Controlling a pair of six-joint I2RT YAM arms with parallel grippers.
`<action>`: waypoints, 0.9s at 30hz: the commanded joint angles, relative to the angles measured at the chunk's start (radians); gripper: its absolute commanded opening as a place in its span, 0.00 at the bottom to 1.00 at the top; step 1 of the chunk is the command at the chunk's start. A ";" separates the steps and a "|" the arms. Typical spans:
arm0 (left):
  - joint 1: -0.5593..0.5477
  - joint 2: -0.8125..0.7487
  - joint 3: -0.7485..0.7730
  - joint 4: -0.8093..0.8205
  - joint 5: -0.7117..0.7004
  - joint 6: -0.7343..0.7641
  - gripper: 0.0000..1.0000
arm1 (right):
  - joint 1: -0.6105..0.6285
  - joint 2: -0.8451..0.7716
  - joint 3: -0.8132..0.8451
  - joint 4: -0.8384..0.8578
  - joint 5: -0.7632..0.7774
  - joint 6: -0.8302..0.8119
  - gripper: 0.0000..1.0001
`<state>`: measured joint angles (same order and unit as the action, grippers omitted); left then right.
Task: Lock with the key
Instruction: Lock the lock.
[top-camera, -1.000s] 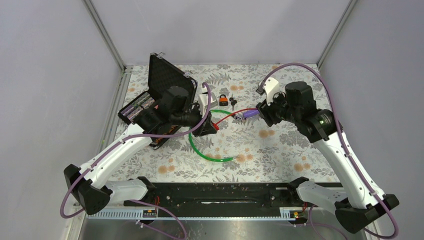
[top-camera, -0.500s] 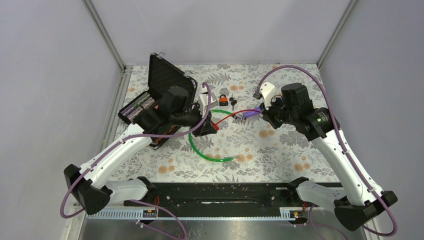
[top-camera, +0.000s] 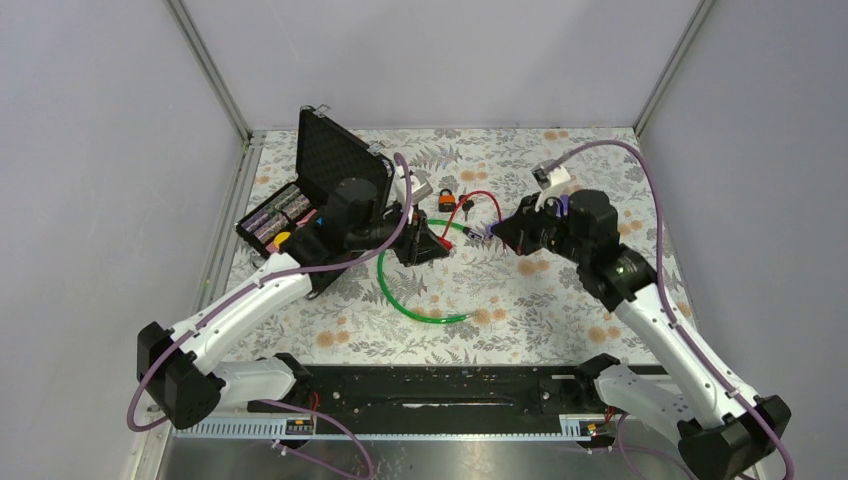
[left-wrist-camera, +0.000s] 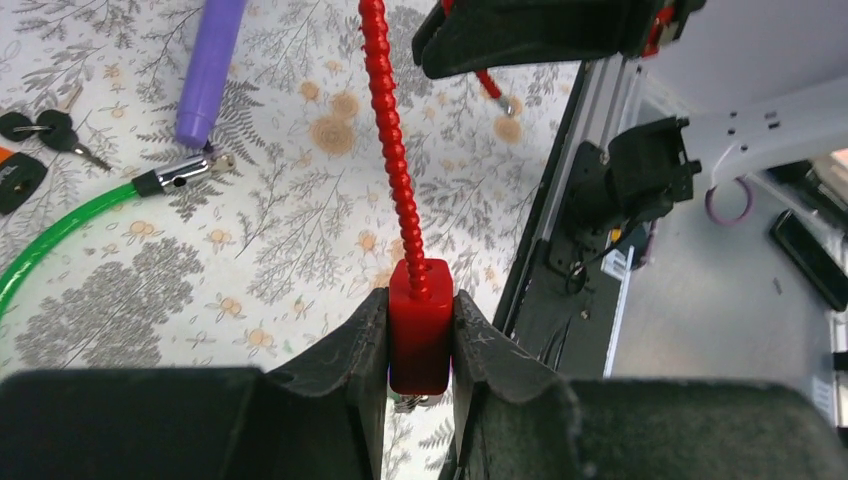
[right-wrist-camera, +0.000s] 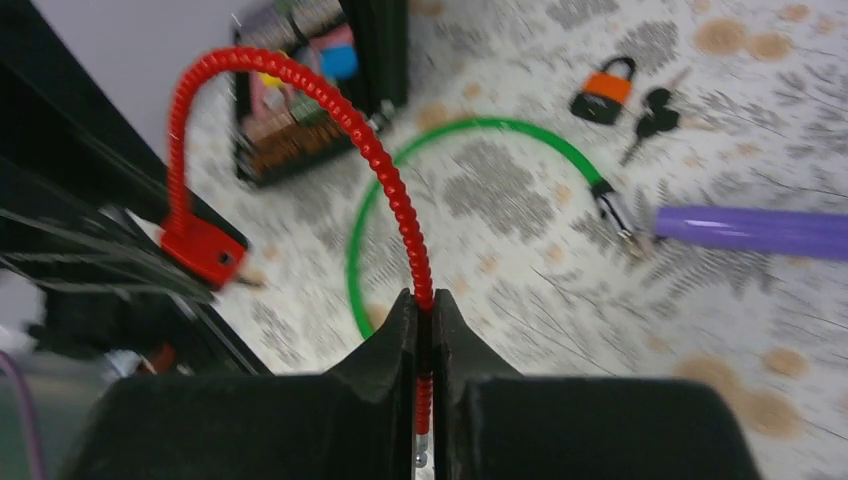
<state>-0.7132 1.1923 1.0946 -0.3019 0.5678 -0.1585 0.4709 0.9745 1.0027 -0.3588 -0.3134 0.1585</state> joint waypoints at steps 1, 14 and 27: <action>-0.004 -0.027 -0.084 0.397 0.029 -0.166 0.00 | 0.039 -0.095 -0.158 0.630 -0.014 0.436 0.00; -0.005 -0.027 -0.194 0.750 0.278 -0.098 0.00 | 0.103 -0.054 -0.311 1.285 -0.003 0.556 0.00; -0.012 0.024 -0.142 0.777 0.293 -0.044 0.00 | 0.199 0.029 -0.329 1.494 -0.087 0.390 0.00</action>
<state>-0.7174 1.1923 0.9096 0.4278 0.8410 -0.2352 0.6373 0.9985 0.6731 0.9874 -0.3351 0.6128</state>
